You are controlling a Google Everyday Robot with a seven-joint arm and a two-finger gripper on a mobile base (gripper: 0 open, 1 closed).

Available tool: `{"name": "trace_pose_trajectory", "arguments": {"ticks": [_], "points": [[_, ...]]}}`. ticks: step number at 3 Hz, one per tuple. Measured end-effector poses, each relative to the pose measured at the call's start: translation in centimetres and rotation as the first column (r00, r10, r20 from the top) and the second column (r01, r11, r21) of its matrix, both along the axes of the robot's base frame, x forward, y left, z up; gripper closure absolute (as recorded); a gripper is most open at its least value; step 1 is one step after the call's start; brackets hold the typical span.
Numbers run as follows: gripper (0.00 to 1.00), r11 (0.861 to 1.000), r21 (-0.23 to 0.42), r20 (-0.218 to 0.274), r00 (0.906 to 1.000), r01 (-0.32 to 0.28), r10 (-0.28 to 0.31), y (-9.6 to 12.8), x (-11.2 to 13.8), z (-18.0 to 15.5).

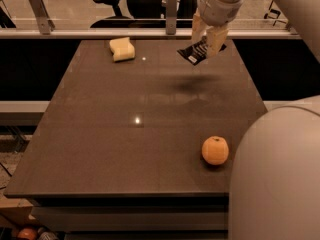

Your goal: Move rxbar chocolate near sponge

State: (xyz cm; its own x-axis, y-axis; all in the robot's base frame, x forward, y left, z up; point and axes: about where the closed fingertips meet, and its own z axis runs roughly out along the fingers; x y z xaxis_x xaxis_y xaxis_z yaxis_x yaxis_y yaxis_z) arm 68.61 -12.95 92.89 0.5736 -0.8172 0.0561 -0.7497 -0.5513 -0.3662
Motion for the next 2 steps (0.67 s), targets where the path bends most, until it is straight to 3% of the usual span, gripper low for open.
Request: {"name": "trace_pose_trajectory", "arguments": {"ticks": [1, 2], "points": [[1.0, 0.999, 0.018, 0.035, 0.9986, -0.04, 0.039, 1.1, 1.8, 1.1], [1.0, 0.998, 0.017, 0.039, 0.9972, -0.065, 0.064, 2.3, 3.3, 1.5]]}}
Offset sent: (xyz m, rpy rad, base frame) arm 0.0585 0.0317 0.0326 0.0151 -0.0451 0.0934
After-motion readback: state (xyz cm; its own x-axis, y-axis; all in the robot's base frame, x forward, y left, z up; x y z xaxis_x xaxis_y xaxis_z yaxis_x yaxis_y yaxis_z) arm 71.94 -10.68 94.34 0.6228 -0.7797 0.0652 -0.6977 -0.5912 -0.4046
